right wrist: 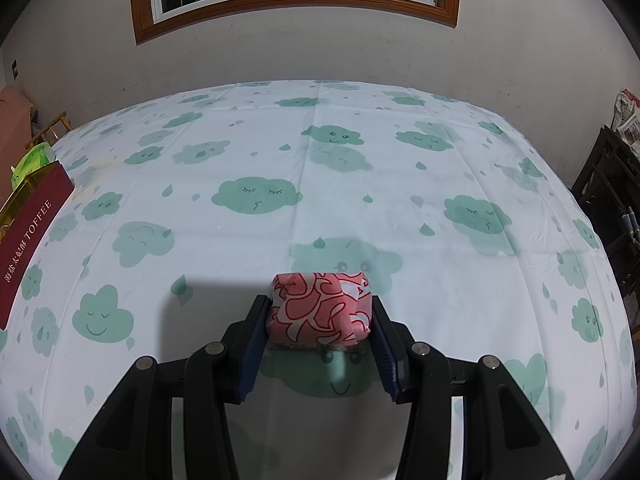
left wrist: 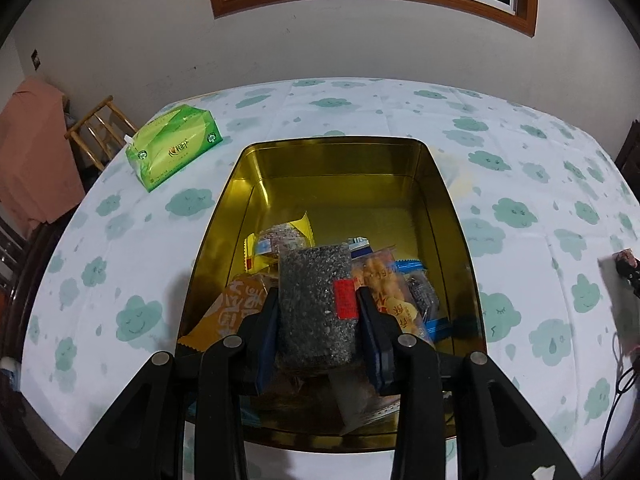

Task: Organize snacks
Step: 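Lower the dark candy packet into the tin and open the left tool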

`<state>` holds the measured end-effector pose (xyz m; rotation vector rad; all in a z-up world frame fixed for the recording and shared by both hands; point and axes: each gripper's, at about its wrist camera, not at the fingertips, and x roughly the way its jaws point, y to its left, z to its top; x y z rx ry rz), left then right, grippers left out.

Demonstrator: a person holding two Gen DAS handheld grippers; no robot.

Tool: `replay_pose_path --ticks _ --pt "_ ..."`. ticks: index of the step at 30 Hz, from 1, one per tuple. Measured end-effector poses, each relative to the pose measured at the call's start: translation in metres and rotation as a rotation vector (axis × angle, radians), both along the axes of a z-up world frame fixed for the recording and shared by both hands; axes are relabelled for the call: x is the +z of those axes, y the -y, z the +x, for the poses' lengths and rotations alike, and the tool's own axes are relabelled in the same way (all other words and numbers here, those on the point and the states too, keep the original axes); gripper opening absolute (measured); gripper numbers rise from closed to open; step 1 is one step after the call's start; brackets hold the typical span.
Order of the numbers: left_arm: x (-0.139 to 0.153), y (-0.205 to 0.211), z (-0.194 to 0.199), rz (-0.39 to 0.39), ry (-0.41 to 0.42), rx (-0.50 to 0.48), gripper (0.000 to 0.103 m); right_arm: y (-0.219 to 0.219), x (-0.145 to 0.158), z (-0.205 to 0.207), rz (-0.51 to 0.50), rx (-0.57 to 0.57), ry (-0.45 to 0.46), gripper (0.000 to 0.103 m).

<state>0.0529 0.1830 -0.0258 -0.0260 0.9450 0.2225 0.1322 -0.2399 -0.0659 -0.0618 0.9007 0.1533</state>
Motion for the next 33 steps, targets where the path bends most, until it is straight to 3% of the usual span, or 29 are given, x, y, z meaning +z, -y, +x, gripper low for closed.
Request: replay_pose_path --ticks 8,20,33 --pt "0.000 -0.003 0.001 -0.009 -0.009 -0.022 0.037 0.000 0.000 0.000 -0.001 0.000 0.000 0.049" --pt "0.001 0.010 0.003 0.092 -0.026 -0.035 0.042 0.003 0.000 0.000 -0.003 0.000 0.000 0.049" --pt "0.009 0.023 0.003 0.110 -0.012 -0.068 0.063 0.002 0.000 0.000 -0.003 0.000 0.000 0.049"
